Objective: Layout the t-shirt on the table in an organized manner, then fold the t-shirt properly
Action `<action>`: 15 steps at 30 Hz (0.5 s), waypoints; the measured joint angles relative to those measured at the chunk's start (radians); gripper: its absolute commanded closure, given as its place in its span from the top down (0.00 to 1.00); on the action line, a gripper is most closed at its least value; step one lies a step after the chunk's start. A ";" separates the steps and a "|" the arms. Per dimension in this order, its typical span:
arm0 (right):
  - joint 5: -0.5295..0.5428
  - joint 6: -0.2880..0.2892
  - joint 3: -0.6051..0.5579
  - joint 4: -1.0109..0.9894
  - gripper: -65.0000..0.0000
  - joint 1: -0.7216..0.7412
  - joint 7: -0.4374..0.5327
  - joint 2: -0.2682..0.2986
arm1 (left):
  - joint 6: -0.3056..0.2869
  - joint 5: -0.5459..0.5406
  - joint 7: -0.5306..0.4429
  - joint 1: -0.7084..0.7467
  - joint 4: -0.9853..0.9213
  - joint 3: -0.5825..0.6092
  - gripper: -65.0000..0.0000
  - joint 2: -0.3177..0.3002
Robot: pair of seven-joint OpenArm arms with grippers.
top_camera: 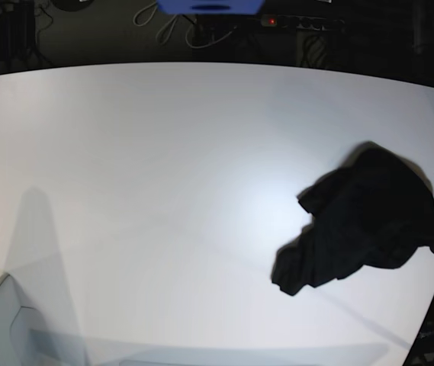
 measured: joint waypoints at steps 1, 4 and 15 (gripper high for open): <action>-0.001 0.000 0.002 0.053 0.00 -0.021 -0.006 0.000 | -0.002 0.002 0.000 0.028 0.056 0.002 0.00 0.000; -0.001 0.001 0.008 0.193 0.00 -0.091 -0.002 0.000 | -0.001 0.002 0.008 0.103 0.203 0.003 0.00 -0.012; 0.000 0.000 0.052 0.523 0.00 -0.140 -0.004 -0.005 | -0.006 -0.073 0.011 0.158 0.499 -0.177 0.00 0.023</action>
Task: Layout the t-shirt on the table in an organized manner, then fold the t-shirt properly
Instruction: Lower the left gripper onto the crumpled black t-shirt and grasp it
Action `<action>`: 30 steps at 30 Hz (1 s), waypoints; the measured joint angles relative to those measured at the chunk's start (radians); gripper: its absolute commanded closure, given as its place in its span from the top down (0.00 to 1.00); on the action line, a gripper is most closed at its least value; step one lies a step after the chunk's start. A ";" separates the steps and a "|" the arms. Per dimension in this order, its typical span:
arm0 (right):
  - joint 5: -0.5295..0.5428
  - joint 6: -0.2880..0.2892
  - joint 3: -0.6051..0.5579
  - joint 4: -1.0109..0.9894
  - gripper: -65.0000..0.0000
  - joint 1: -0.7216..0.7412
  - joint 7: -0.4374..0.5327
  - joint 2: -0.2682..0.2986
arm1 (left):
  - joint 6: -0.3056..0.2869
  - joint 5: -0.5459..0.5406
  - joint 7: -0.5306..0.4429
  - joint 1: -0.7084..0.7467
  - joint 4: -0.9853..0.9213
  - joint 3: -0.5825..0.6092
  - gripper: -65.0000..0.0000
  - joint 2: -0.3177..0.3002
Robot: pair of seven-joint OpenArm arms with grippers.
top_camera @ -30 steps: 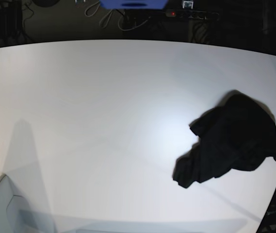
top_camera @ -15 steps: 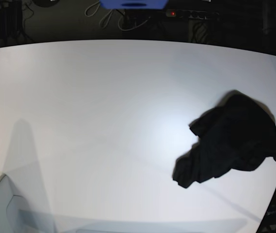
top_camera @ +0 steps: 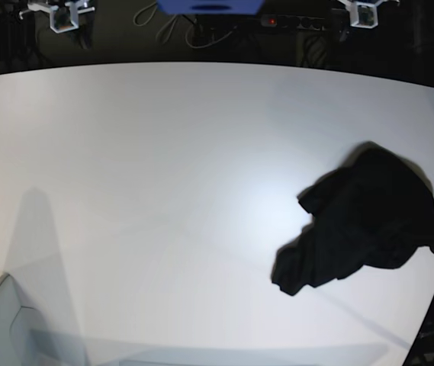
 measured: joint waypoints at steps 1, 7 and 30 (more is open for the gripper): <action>0.000 0.002 -0.007 0.005 0.00 0.011 0.000 -0.002 | 0.000 -0.034 0.002 -0.014 0.001 -0.017 0.00 -0.002; 0.000 0.000 -0.065 0.005 0.00 0.093 -0.004 -0.002 | 0.004 -0.174 0.004 -0.079 0.002 -0.061 0.00 -0.013; 0.000 0.001 -0.095 0.002 0.27 0.311 -0.117 -0.021 | 0.000 -0.186 0.595 -0.571 0.002 -0.315 0.46 0.049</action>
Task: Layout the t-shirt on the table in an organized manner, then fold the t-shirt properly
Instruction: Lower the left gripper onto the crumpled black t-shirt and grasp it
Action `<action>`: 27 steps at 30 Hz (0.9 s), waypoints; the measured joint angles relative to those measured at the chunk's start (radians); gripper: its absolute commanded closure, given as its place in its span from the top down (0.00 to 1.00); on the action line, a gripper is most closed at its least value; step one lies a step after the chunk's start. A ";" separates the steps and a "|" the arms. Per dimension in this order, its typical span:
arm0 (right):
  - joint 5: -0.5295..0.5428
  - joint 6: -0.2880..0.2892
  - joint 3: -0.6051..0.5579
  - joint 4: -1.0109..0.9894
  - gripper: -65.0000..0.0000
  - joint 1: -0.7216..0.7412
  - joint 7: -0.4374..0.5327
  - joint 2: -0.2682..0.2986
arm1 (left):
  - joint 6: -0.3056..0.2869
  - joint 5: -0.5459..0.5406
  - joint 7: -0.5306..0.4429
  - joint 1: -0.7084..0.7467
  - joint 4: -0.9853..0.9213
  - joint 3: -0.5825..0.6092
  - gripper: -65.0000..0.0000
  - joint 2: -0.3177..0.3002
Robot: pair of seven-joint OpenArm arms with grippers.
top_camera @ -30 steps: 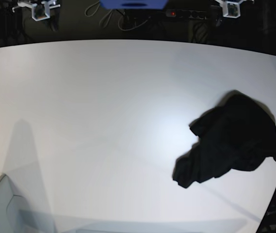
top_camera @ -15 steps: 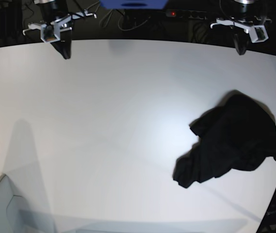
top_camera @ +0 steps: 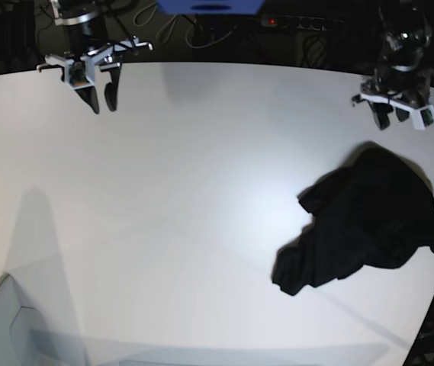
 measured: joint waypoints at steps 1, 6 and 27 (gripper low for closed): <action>0.000 0.000 0.000 -0.002 0.27 0.001 0.000 0.000 | -0.003 -0.005 0.010 -0.029 0.000 0.001 0.48 0.000; 0.000 0.000 0.000 -0.003 0.27 0.016 -0.068 0.000 | 0.002 0.005 0.039 -0.114 -0.069 0.005 0.50 0.000; 0.000 0.000 0.000 -0.004 0.27 0.051 -0.120 0.000 | 0.001 0.004 0.031 -0.354 -0.418 0.009 0.50 0.002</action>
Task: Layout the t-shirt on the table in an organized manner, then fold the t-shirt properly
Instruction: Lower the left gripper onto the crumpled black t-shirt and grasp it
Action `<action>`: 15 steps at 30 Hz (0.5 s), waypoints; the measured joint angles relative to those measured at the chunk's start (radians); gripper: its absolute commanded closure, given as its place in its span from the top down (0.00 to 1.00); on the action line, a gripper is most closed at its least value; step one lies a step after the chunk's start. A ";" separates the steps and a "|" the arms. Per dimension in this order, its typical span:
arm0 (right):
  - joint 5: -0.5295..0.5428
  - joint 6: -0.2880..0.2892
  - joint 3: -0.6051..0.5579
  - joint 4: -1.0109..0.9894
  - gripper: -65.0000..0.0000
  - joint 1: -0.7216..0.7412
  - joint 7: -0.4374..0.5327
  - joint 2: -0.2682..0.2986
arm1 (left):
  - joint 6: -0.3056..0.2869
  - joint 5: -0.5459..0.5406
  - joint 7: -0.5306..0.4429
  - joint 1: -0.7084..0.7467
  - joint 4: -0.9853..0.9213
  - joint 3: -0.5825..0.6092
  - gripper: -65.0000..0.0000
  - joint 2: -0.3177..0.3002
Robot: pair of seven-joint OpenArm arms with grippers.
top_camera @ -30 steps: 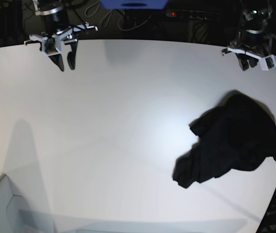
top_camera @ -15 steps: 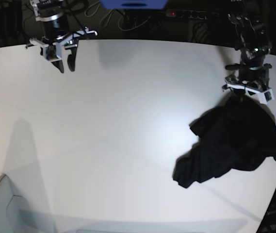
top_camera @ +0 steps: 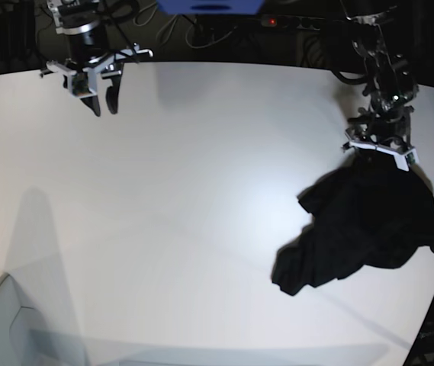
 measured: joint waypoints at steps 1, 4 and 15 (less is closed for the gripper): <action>0.000 0.000 0.000 0.000 0.27 0.002 0.000 0.000 | 0.000 0.000 -0.001 -0.007 -0.010 0.000 0.50 0.000; 0.000 0.000 0.000 0.000 0.27 0.002 0.000 0.000 | 0.000 -0.003 -0.022 -0.023 -0.035 0.000 0.48 0.000; 0.000 0.000 0.000 -0.001 0.27 0.016 0.000 0.000 | -0.002 -0.001 -0.001 -0.016 -0.011 -0.005 0.00 -0.001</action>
